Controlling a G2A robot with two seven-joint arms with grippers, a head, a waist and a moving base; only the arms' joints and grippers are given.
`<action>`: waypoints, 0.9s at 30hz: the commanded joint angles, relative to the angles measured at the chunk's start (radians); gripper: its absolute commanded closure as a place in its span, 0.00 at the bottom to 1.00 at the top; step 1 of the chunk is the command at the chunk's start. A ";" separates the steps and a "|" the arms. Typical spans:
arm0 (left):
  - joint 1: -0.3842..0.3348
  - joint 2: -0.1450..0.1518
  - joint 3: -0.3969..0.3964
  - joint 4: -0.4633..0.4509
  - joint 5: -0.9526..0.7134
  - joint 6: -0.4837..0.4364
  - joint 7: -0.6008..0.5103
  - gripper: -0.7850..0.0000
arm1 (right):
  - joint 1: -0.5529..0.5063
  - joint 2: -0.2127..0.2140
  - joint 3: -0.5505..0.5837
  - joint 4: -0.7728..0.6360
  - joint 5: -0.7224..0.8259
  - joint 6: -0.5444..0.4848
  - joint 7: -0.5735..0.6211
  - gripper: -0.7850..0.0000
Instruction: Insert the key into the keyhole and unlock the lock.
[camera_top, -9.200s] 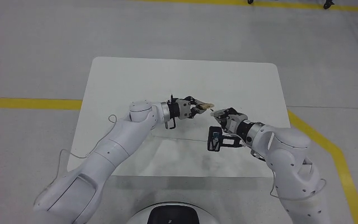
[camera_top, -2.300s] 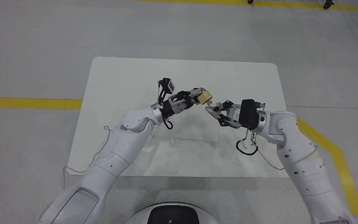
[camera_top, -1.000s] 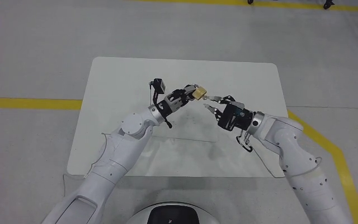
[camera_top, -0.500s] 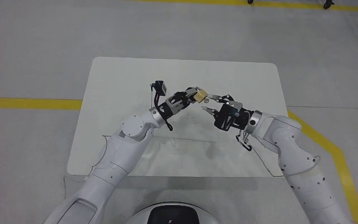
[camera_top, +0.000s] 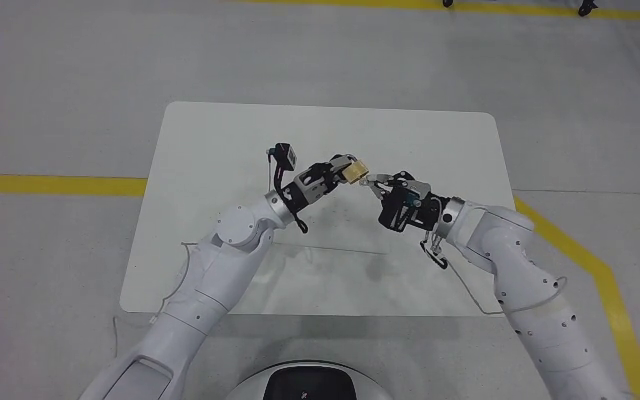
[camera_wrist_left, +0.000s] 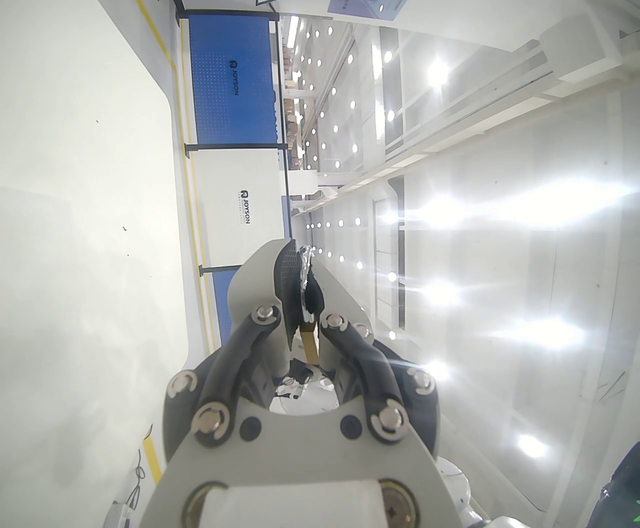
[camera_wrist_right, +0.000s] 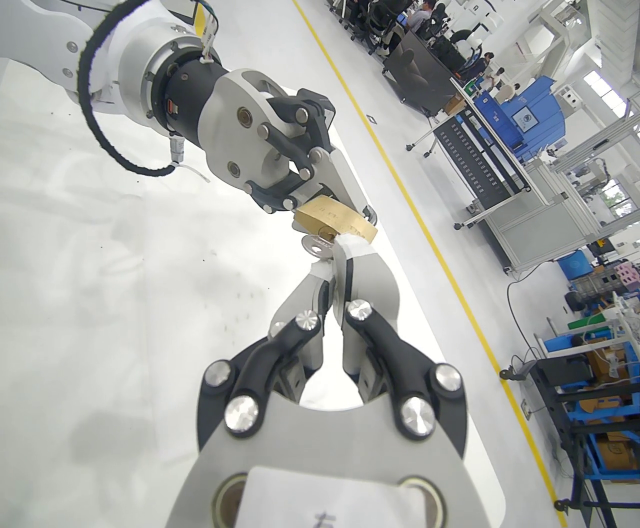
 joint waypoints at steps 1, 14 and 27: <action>-0.001 0.000 0.000 0.002 0.001 -0.001 0.001 1.00 | -0.002 -0.001 0.001 0.001 0.006 0.001 0.001 1.00; -0.001 0.001 -0.014 0.007 -0.007 -0.002 0.003 1.00 | -0.021 -0.004 0.010 -0.052 -0.017 0.021 0.050 0.58; 0.003 0.002 -0.020 0.007 -0.011 0.000 -0.004 1.00 | -0.009 -0.013 -0.018 -0.102 -0.042 0.025 0.115 0.64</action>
